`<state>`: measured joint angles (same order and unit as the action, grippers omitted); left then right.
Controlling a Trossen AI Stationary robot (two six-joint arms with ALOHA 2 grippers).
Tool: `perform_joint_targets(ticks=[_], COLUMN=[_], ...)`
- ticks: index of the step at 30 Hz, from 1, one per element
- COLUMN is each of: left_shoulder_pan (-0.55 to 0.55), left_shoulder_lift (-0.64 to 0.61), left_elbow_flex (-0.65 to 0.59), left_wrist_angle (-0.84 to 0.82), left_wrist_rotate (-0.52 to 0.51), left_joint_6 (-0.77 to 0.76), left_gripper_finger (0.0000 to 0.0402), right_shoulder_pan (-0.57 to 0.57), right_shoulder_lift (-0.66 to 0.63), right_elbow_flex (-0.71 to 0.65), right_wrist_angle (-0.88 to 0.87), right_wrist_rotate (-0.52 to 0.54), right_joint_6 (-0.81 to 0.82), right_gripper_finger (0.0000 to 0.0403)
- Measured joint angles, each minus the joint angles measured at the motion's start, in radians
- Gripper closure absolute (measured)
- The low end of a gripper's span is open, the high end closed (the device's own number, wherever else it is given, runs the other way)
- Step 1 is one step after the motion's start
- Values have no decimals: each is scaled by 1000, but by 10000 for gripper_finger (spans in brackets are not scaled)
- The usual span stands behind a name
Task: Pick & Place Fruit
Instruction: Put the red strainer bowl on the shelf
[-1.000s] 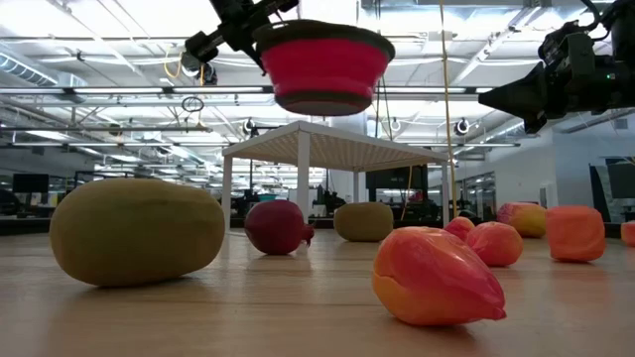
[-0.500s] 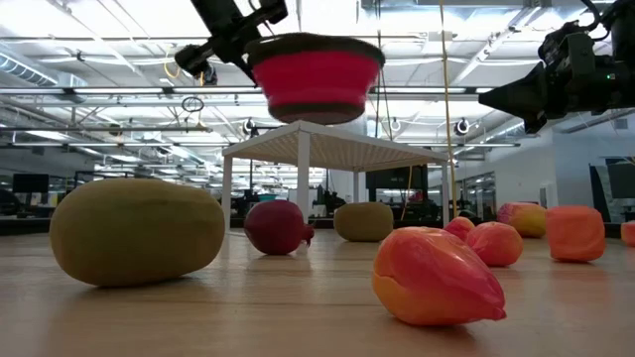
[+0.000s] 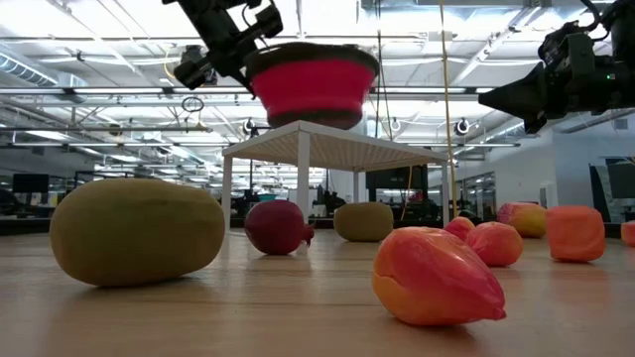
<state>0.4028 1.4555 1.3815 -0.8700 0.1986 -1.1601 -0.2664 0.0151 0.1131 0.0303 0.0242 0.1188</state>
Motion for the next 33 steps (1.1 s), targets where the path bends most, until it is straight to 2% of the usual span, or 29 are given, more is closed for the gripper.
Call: perform_joint_targets(ticks=[17,23,30,33], left_shoulder_pan=[8,8,8,7], left_shoulder_lift=[0,0,0,0], left_elbow_flex=[0,0,0,1], left_wrist_angle=[-41,-41,-40,-40], left_wrist_rotate=[11,11,11,9], left_joint_6=[19,27,64,62], left_gripper_finger=[397,385,392,382], right_shoulder_pan=[0,0,0,0], right_shoulder_lift=[0,0,0,0], right_elbow_flex=[0,0,0,0], right_wrist_angle=[-1,-1,-1,-1], right_wrist_rotate=[0,0,0,0], right_joint_6=[0,0,0,0], right_gripper_finger=[403,403,403,403])
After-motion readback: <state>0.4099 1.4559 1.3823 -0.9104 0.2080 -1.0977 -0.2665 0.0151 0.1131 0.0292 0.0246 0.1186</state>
